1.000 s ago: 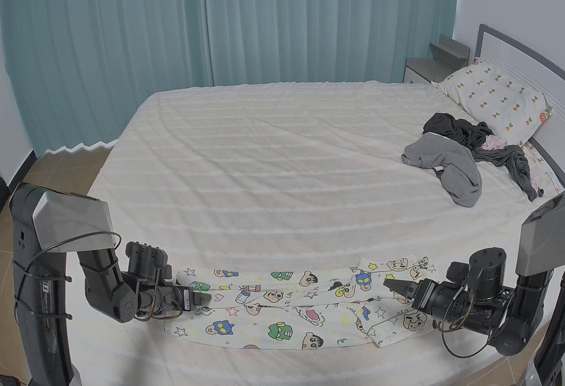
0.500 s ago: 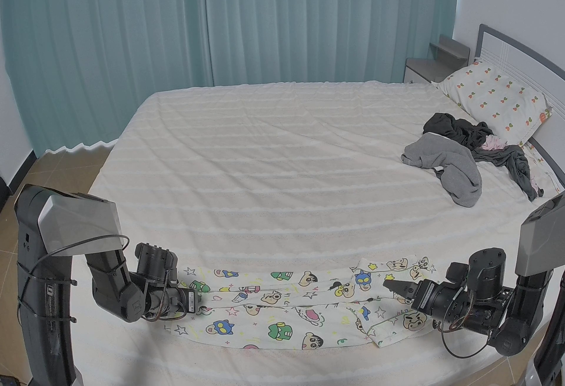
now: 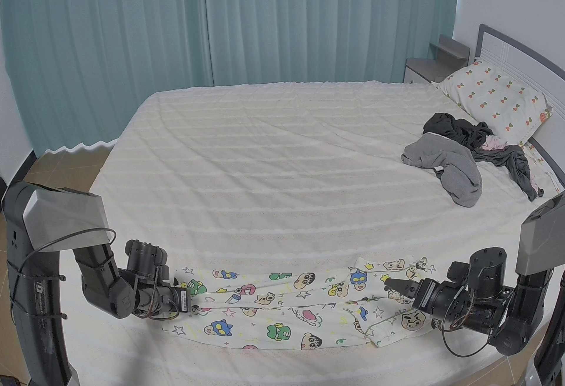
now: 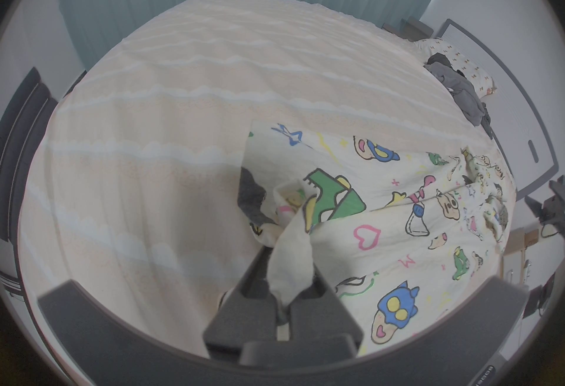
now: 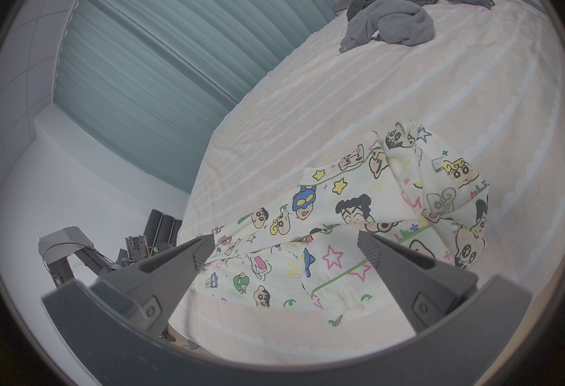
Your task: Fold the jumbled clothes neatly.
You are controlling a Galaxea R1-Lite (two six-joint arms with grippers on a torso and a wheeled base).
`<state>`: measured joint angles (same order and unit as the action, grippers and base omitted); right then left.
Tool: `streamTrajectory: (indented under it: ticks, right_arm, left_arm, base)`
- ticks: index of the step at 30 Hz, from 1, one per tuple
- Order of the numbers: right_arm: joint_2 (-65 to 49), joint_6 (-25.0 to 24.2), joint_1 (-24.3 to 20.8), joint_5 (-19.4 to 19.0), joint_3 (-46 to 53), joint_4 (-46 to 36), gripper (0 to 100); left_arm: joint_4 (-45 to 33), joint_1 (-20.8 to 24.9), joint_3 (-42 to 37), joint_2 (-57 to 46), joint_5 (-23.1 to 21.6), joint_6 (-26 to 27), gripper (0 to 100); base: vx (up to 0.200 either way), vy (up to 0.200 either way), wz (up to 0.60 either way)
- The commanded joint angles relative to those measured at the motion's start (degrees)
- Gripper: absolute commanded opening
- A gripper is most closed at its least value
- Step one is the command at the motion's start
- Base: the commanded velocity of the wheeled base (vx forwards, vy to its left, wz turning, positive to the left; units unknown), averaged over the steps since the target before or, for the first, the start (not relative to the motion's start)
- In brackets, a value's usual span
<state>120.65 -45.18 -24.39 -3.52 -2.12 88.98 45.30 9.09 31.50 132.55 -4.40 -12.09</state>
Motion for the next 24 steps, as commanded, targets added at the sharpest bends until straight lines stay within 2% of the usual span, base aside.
streamTrajectory:
  ticks: [1,13,17,18,21,23,24]
  right_arm:
    - [-0.06,0.0,0.05,0.01,0.01,0.58,100]
    - [-0.06,0.0,0.05,0.1,0.01,0.58,100]
    - [0.02,0.0,0.14,1.06,0.01,0.58,100]
    - [0.02,0.0,0.14,1.06,0.01,0.58,100]
    - [0.02,0.0,0.14,1.15,0.01,0.58,100]
    - [0.02,0.0,0.14,1.15,0.01,0.58,100]
    - [0.02,-0.09,0.14,1.15,-0.08,0.58,100]
  left_arm:
    - [-3.46,-3.12,-0.56,-5.72,-2.02,-0.04,0]
    - [-4.08,-11.99,-0.56,-8.27,-2.72,0.58,0]
    - [-6.36,-19.2,-0.04,-10.12,-6.41,4.01,0]
    - [-6.45,-19.47,-0.04,-10.2,-6.59,4.1,0]
    - [-9.97,-26.5,2.16,-12.4,-10.98,4.8,0]
    - [-10.67,-27.9,2.78,-12.75,-11.77,4.8,0]
    - [-11.99,-30.28,3.83,-13.19,-13.0,4.89,0]
  base:
    - [0.0,0.0,0.0]
    - [0.0,0.0,0.0]
    - [0.0,0.0,0.0]
    - [0.0,0.0,0.0]
    - [0.0,0.0,0.0]
    - [0.0,0.0,0.0]
    - [0.0,0.0,0.0]
